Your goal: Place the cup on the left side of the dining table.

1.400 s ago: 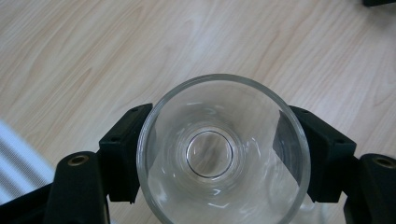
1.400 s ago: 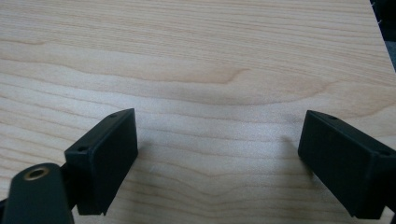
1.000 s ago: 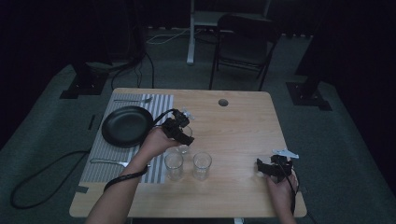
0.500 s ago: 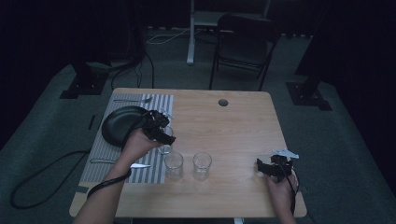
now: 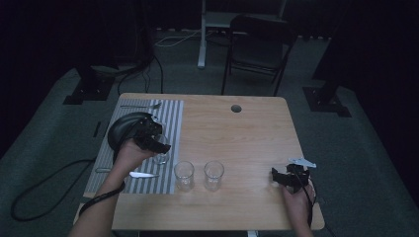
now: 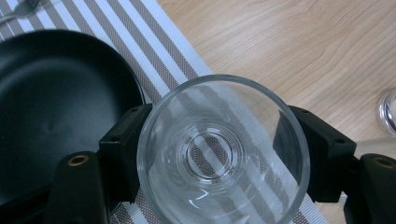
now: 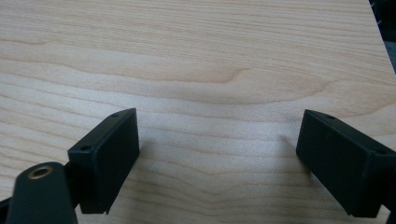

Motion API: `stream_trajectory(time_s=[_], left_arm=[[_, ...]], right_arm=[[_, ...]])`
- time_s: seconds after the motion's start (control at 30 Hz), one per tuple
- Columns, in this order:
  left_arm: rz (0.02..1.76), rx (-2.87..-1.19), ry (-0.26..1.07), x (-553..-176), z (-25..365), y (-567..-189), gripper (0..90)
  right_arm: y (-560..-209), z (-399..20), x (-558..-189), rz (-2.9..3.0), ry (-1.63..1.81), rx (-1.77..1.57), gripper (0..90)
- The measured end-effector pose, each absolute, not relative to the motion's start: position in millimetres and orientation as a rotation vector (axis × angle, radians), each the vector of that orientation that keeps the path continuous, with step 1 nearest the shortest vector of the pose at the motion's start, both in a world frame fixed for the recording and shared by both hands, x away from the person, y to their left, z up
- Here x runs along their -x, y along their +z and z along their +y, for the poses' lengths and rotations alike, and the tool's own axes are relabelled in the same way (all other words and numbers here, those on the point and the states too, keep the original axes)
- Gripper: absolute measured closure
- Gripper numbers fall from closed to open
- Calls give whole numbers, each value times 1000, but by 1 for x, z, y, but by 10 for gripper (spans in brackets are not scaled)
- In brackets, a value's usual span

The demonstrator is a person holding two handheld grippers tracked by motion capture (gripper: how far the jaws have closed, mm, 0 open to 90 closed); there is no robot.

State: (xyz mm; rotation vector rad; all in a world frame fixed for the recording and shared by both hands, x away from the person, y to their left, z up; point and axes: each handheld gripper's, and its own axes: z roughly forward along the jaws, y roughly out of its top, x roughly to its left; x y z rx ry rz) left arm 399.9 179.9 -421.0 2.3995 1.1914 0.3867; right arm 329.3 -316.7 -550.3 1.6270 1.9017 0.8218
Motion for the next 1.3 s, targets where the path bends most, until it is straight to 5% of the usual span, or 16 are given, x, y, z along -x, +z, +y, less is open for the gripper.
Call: stream_trajectory(time_s=[0.57,0.8,1.3], left_arm=[[1264,-2348,390,-403,199,-444,279],[1275,-2337,322,-403,198,-448,0],[1295,-2166,434,-378,218,-458,1]], right_arm=[[-550,-317,-329,1901,822,-1627,128],[-550,-317,-329,1901,822,-1628,128],[-550,-317,-329,1901,822,-1628,128]])
